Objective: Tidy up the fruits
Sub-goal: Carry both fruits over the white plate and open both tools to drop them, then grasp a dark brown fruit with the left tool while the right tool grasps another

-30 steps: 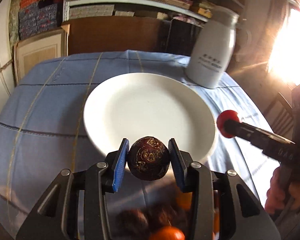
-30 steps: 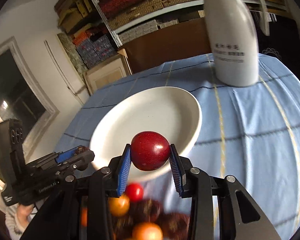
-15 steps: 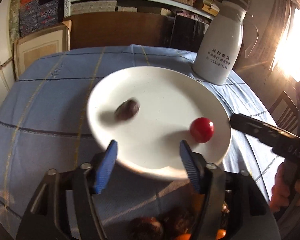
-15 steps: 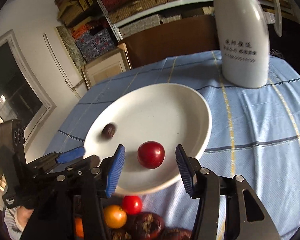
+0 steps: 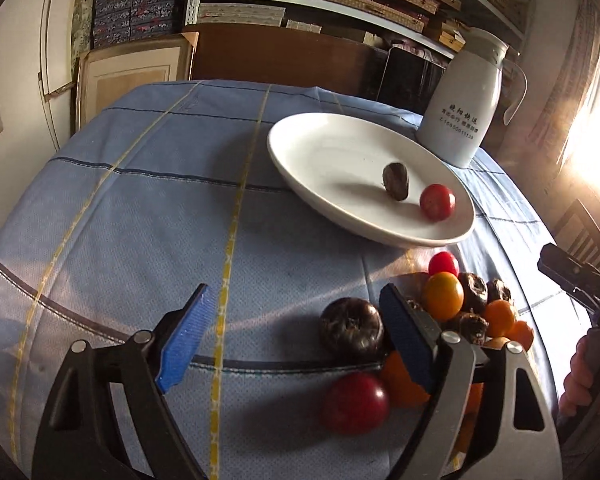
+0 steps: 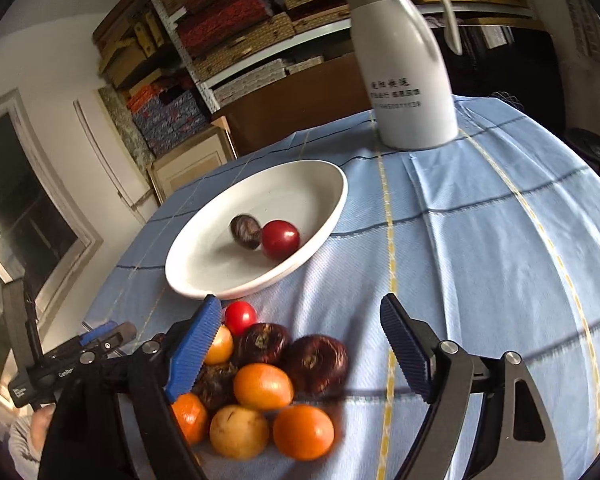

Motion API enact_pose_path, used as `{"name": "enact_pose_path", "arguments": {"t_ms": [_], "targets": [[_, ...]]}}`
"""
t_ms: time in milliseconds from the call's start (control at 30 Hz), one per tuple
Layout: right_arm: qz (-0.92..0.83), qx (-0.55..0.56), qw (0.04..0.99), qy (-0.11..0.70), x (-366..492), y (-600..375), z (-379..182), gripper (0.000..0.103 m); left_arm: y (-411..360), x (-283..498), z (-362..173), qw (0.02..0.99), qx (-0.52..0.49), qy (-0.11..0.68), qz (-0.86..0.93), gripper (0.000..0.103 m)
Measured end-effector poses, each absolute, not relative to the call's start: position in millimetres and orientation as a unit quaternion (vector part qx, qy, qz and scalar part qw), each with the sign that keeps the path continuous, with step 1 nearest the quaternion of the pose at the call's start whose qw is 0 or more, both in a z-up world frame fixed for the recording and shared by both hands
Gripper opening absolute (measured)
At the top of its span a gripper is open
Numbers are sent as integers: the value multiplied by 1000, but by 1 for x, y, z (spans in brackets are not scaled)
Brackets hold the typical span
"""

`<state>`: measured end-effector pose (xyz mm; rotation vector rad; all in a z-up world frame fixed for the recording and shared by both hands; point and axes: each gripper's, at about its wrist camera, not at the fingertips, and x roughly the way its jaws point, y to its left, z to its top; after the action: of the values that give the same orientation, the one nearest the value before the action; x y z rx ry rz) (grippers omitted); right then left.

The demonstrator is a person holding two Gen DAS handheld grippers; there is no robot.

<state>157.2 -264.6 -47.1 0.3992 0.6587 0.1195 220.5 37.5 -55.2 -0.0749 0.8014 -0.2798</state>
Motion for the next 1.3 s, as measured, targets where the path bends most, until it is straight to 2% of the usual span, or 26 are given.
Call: {"name": "enact_pose_path", "arguments": {"t_ms": [233,300,367,400,500,600,633,733,900,1000,1067,1167,1300], "targets": [[38,202,924,322,152,-270,-53,88,19,225,-69,896,-10,417,-155,83],[35,210,921,327,155,-274,-56,88,15,226,-74,893,7,425,-145,87],[35,217,918,331,156,-277,-58,88,16,228,-77,895,18,427,-129,98],[34,220,916,332,156,-278,-59,88,18,230,-77,895,21,428,-124,99],[31,227,915,331,156,-280,-59,88,25,234,-73,903,35,415,-107,99],[29,233,915,329,155,-283,-60,88,31,237,-71,918,120,378,26,98],[31,234,914,330,155,-283,-60,88,36,240,-71,916,116,382,30,98],[34,230,914,331,155,-281,-60,88,48,239,-68,915,16,399,-61,98],[33,231,913,334,156,-281,-61,88,33,230,-64,914,29,389,-111,98],[31,234,910,340,158,-282,-62,88,27,233,-69,897,17,413,-158,98],[31,233,909,343,158,-282,-63,88,21,239,-78,891,45,430,-143,99],[31,233,909,344,159,-281,-63,88,30,244,-81,881,21,445,-156,99],[30,240,908,343,158,-283,-64,88,49,247,-70,910,59,406,-55,99]]}}
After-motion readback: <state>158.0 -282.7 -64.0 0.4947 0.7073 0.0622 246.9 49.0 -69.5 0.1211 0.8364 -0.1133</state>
